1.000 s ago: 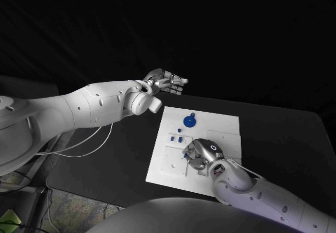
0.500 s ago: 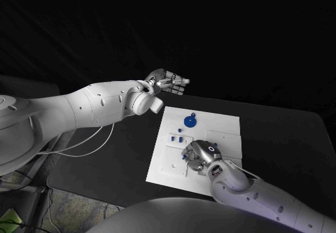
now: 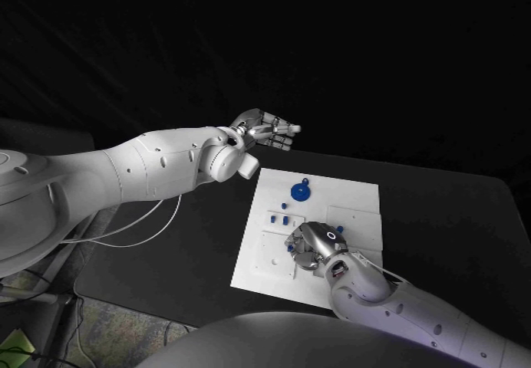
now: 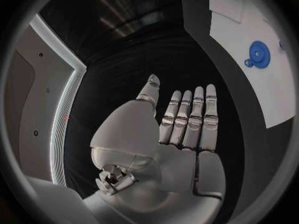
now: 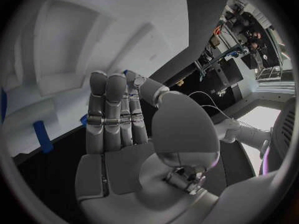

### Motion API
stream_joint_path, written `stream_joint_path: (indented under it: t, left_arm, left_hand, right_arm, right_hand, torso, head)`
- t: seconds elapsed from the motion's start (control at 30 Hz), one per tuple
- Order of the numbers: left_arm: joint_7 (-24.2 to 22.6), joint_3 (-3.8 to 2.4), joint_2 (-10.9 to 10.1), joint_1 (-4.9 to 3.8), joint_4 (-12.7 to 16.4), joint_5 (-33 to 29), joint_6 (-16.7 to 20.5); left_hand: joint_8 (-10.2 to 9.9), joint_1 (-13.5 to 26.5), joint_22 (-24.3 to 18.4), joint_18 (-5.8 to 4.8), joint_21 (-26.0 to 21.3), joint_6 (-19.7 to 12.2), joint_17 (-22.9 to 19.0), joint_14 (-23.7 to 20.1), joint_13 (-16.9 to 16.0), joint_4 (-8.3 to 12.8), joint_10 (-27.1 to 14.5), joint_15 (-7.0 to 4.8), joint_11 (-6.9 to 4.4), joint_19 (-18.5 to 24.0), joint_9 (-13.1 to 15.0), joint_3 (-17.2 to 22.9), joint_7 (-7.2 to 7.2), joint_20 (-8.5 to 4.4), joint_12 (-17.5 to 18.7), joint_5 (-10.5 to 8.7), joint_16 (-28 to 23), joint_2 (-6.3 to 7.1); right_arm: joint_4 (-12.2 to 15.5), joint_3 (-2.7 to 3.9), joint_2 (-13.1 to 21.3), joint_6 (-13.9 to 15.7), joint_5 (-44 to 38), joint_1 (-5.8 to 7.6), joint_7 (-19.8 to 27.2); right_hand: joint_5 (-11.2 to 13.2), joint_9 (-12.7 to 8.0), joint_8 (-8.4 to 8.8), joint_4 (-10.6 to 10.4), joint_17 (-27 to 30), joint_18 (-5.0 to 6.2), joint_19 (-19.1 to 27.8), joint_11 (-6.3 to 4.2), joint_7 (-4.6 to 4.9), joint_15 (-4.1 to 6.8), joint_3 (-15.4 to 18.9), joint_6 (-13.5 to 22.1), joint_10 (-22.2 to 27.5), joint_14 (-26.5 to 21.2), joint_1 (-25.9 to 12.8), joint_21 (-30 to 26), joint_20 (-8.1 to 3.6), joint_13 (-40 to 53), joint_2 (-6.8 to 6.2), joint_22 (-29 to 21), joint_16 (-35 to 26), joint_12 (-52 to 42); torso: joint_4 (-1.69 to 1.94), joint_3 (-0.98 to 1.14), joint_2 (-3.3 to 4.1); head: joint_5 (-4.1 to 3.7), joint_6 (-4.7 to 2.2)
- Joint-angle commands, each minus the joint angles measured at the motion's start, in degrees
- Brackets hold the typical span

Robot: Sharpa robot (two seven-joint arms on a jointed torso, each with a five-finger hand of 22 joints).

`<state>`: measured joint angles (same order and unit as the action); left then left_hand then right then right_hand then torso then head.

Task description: Assemble the parts on the task board

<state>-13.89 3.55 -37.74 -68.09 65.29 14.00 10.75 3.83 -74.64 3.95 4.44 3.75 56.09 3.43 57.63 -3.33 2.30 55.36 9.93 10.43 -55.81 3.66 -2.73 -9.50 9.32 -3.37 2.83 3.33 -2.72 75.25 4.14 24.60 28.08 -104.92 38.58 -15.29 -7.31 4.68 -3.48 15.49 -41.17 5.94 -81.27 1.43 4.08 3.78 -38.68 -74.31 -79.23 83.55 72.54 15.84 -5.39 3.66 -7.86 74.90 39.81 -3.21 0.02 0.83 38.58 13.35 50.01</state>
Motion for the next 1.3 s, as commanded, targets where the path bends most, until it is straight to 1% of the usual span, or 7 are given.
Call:
stream_joint_path:
  t: [0.03, 0.2, 0.67, 0.8, 1.03, 1.17, 1.3]
  left_arm:
    - [-0.4, -0.03, 0.1, -0.06, 0.0, 0.3, -1.0]
    - [-0.4, -0.03, 0.2, -0.06, -0.1, 0.3, -1.0]
    - [-0.3, -0.03, 0.2, -0.06, -0.2, 0.3, -1.1]
    - [-0.3, -0.03, 0.3, -0.06, -0.2, 0.3, -1.1]
    - [-0.2, -0.03, 0.2, -0.06, -0.2, 0.3, -1.2]
    - [-0.1, -0.03, 0.3, -0.05, -0.4, 0.3, -1.1]
    - [0.0, -0.03, 0.4, -0.05, -0.5, 0.3, -1.3]
  left_hand:
    - [-0.1, -0.2, -0.1, 0.79, 0.1, -0.1, 0.1, -0.1, 0.0, -0.1, -0.1, 0.01, -0.14, 0.1, 0.0, -0.1, 0.09, -0.07, -0.1, -0.13, 0.2, -0.62]
    - [-0.1, -0.2, -0.1, 0.79, 0.1, -0.1, 0.1, -0.1, 0.0, -0.1, -0.1, 0.01, -0.14, 0.1, 0.0, -0.1, 0.09, -0.07, -0.1, -0.13, 0.2, -0.62]
    - [-0.1, -0.1, -0.1, 0.78, 0.1, -0.2, 0.1, -0.2, 0.0, -0.1, -0.2, 0.03, -0.10, 0.2, 0.0, -0.2, 0.06, -0.05, -0.1, -0.13, 0.2, -0.62]
    - [-0.1, -0.1, -0.1, 0.78, 0.1, -0.2, 0.1, -0.2, 0.0, -0.1, -0.2, 0.03, -0.10, 0.2, 0.0, -0.2, 0.06, -0.05, -0.1, -0.13, 0.2, -0.62]
    - [-0.1, -0.1, -0.1, 0.78, 0.1, -0.2, 0.1, -0.2, 0.0, -0.1, -0.2, 0.03, -0.10, 0.2, 0.0, -0.2, 0.06, -0.05, -0.1, -0.13, 0.2, -0.62]
    - [-0.2, 0.2, -0.1, 0.79, 0.1, -0.5, 0.1, -0.3, 0.0, -0.4, -0.3, 0.06, -0.07, 0.2, 0.0, -0.2, -0.05, -0.04, -0.1, -0.14, 0.2, -0.66]
    - [-0.1, 0.2, -0.1, 0.79, 0.1, -0.5, 0.1, -0.3, 0.0, -0.4, -0.4, 0.08, -0.05, 0.2, 0.0, -0.2, -0.04, -0.02, -0.1, -0.13, 0.2, -0.69]
  right_arm:
    - [0.0, -0.05, -0.2, -0.4, -0.5, -0.07, -0.4]
    - [-0.2, -0.06, -0.3, -1.4, -0.6, -0.07, -0.8]
    - [-0.7, -0.24, -1.1, -10.5, -1.5, -0.06, -2.9]
    - [-0.8, -0.34, -1.1, -9.7, -0.6, -0.05, -2.7]
    - [-0.7, -0.41, -0.8, -5.6, 2.2, -0.05, -1.4]
    - [-0.3, -0.42, -0.6, -3.5, 2.8, -0.05, -0.9]
    - [0.2, -0.42, -0.3, -1.8, 3.2, -0.05, -0.6]
  right_hand:
    - [-0.1, 0.1, -0.17, 0.0, 0.1, 0.59, -0.2, -0.50, -0.02, 0.41, -0.2, -0.3, -1.0, -0.1, -0.3, 0.2, -0.12, 0.0, 0.22, 1.2, 0.3, -0.3]
    - [-0.1, 0.1, -0.17, 0.0, 0.1, 0.59, -0.2, -0.49, -0.02, 0.41, -0.2, -0.3, -1.0, -0.1, -0.3, 0.2, -0.12, 0.0, 0.22, 1.2, 0.3, -0.3]
    - [-0.6, -0.1, -0.17, 0.5, 0.4, 0.60, 0.9, -0.26, 0.18, 0.21, 0.6, 0.3, -0.4, -0.8, -0.1, 0.8, 0.06, 0.0, 0.39, 1.3, 0.3, -0.3]
    - [-2.4, -0.2, -0.12, 0.3, 0.7, 0.56, 1.2, -0.13, 0.37, 0.12, 1.4, 0.8, 0.1, -1.0, -0.4, 0.8, 0.14, 0.0, 0.30, 1.2, 0.0, -0.2]
    - [-2.7, -1.0, -0.06, -0.2, 2.0, 1.78, 2.4, 2.97, 2.62, -1.67, 3.5, 9.0, 10.8, -2.4, -1.0, -0.8, 1.72, -0.3, -1.78, 0.5, -1.0, -0.2]
    - [-9.2, -1.0, -0.09, 0.7, 3.6, 3.13, 2.0, 4.23, 2.58, -2.22, 4.8, 12.9, 16.7, -2.4, 2.6, -1.1, 2.46, -0.3, -4.31, 0.8, -1.8, -0.2]
    - [-10.1, -1.0, -0.07, 0.6, 5.1, 3.54, 1.8, 4.61, 2.61, -2.49, 7.3, 13.1, 18.4, -2.2, 3.7, -1.9, 3.08, -0.3, -4.28, 0.7, -2.1, -0.2]
  torso:
    - [0.02, -0.01, -0.01]
    - [0.02, -0.01, -0.03]
    - [-0.01, 0.04, -0.01]
    - [-0.06, -0.02, -0.06]
    - [-0.02, 0.02, -0.03]
    - [-0.02, 0.03, 0.01]
    - [-0.06, 0.01, -0.03]
  head:
    - [0.01, -0.01]
    - [0.03, -0.01]
    - [0.12, -0.01]
    - [0.10, -0.01]
    - [-0.04, -0.01]
    - [-0.21, -0.01]
    - [-0.43, -0.01]
